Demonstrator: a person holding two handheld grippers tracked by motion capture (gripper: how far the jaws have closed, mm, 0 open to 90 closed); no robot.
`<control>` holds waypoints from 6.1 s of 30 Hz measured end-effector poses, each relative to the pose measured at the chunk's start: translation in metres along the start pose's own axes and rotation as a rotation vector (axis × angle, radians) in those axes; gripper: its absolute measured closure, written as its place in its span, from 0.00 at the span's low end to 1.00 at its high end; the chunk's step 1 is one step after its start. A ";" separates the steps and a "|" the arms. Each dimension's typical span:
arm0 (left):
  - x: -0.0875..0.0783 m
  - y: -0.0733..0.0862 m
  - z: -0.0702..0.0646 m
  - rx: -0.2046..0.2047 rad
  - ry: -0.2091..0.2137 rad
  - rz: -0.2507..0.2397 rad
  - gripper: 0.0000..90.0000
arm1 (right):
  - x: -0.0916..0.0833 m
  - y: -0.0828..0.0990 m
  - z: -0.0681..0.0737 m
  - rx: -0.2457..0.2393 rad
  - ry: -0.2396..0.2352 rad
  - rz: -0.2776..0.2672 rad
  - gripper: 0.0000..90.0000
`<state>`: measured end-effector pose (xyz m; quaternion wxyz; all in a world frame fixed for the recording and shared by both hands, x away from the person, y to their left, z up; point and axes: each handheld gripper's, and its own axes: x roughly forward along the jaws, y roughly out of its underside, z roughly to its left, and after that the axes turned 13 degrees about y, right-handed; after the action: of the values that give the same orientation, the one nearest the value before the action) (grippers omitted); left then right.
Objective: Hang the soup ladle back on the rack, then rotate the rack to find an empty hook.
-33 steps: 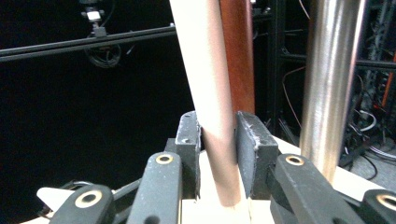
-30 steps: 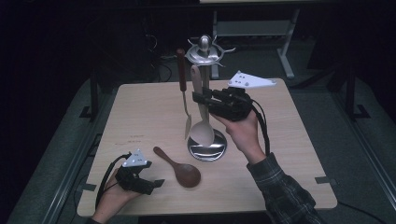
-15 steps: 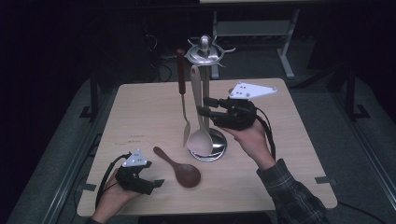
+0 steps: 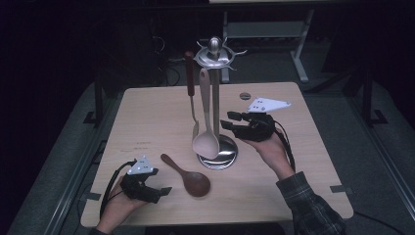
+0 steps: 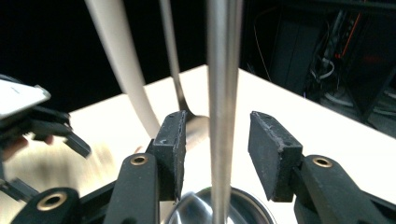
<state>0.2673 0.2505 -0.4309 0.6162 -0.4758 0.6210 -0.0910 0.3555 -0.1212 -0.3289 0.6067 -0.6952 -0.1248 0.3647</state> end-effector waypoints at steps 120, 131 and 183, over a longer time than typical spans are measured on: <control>-0.120 -0.305 -0.048 0.253 0.073 -0.266 1.00 | 0.059 0.010 0.009 -0.074 0.011 0.116 0.80; -0.122 -0.306 -0.028 0.210 0.031 -0.292 1.00 | 0.059 0.010 0.010 -0.079 0.014 0.114 0.80; 0.001 -0.065 0.010 -0.021 0.006 -0.101 1.00 | 0.039 0.090 0.037 -0.143 -0.127 0.304 1.00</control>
<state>0.3066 0.2200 -0.3883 0.6040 -0.5127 0.5989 -0.1169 0.3346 -0.0906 -0.4266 0.4844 -0.7229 -0.0821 0.4858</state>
